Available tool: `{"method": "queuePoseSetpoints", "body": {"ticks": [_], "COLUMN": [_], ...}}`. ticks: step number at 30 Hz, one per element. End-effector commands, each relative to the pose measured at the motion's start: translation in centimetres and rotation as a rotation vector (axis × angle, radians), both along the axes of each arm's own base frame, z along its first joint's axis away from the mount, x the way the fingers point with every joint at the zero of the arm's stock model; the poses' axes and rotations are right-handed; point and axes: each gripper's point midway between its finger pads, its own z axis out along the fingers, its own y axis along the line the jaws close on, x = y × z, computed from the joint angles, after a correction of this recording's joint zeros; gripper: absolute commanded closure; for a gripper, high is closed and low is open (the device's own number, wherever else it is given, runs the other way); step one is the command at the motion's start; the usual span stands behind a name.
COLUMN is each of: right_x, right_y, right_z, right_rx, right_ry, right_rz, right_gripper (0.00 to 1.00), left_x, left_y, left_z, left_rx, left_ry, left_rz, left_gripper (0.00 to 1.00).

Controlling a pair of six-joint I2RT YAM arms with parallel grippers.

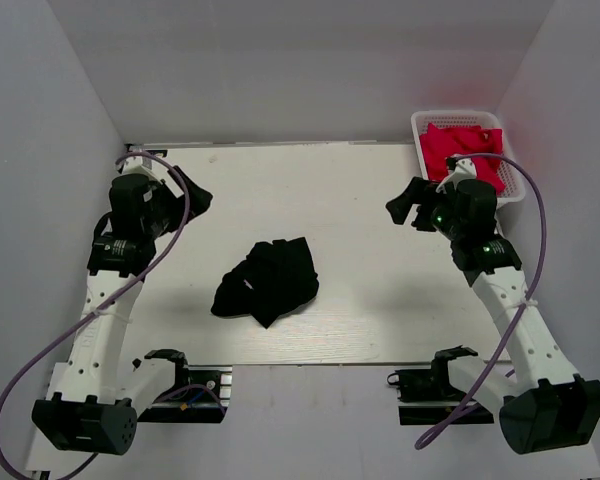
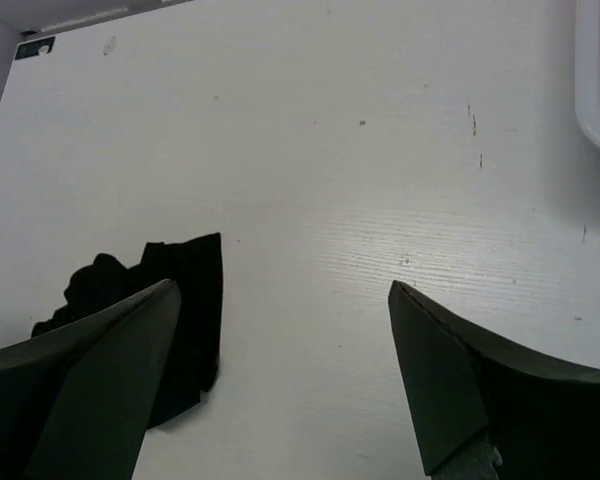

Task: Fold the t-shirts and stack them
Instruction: Flatten out the tshirt

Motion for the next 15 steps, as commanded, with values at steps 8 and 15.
{"method": "queuePoseSetpoints", "body": {"ticks": [8,15], "right_x": [-1.3,-3.3], "right_y": [-0.3,1.2], "right_z": [-0.5,-6.9], "right_rx": [0.016,-0.009], "right_ry": [0.063,0.279], "right_rz": [-0.03,0.08], "right_gripper": [0.1,0.1], "left_x": [-2.8,-2.9], "left_y": [-3.9,-9.1], "left_z": [-10.4,-15.6], "left_rx": [-0.1,-0.048], "left_ry": [0.351,0.466], "left_rz": [-0.159,-0.288], "left_gripper": [0.02,0.07]}}
